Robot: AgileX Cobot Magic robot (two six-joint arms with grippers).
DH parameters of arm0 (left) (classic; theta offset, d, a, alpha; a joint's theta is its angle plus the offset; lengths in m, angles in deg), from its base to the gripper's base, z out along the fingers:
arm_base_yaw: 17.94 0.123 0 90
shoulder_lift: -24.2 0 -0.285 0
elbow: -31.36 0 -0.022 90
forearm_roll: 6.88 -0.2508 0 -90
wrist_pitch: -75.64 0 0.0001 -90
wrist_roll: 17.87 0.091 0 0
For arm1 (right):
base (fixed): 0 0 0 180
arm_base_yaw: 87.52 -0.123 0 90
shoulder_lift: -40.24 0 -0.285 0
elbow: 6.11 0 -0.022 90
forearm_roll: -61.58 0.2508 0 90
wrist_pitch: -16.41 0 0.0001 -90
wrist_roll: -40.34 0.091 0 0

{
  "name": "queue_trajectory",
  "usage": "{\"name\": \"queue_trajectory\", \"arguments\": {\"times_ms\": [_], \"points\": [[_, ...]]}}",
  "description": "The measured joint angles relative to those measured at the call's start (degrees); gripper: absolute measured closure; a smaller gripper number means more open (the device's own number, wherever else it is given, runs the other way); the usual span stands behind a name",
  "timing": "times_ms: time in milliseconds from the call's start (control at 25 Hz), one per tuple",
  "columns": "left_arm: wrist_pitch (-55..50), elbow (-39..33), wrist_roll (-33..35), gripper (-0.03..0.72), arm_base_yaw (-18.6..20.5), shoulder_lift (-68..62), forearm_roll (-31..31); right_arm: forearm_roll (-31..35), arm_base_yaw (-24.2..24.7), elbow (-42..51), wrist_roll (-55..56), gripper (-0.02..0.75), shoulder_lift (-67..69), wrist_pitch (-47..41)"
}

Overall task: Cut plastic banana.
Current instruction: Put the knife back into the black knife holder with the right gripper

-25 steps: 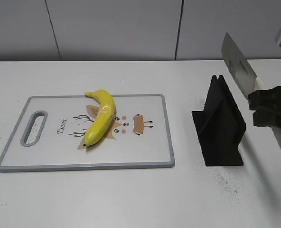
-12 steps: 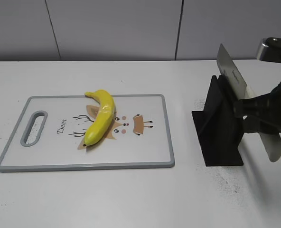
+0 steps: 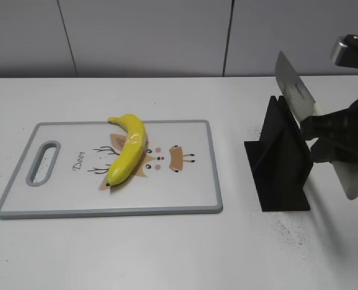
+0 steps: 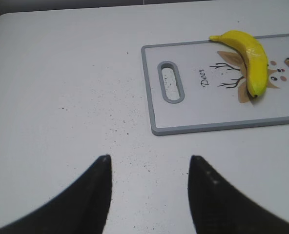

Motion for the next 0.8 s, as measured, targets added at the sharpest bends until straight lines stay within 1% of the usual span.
{"name": "queue_trajectory", "arguments": {"times_ms": [680, 720, 760, 800], "points": [[0.1, 0.0, 0.0, 0.203, 0.0, 0.0, 0.0, 1.7, 0.0, -0.1, -0.5, 0.575, 5.4, -0.4], [0.1, 0.0, 0.0, 0.203, 0.0, 0.0, 0.0, 1.7, 0.0, -0.1, -0.5, 0.566, 5.4, -0.4], [0.1, 0.0, 0.0, 0.203, 0.0, 0.0, 0.0, 1.7, 0.0, -0.2, -0.5, 0.537, 5.4, -0.4], [0.1, 0.0, 0.0, 0.203, 0.0, 0.0, 0.0, 1.7, 0.0, -0.2, -0.5, 0.491, 5.4, -0.3]]}}
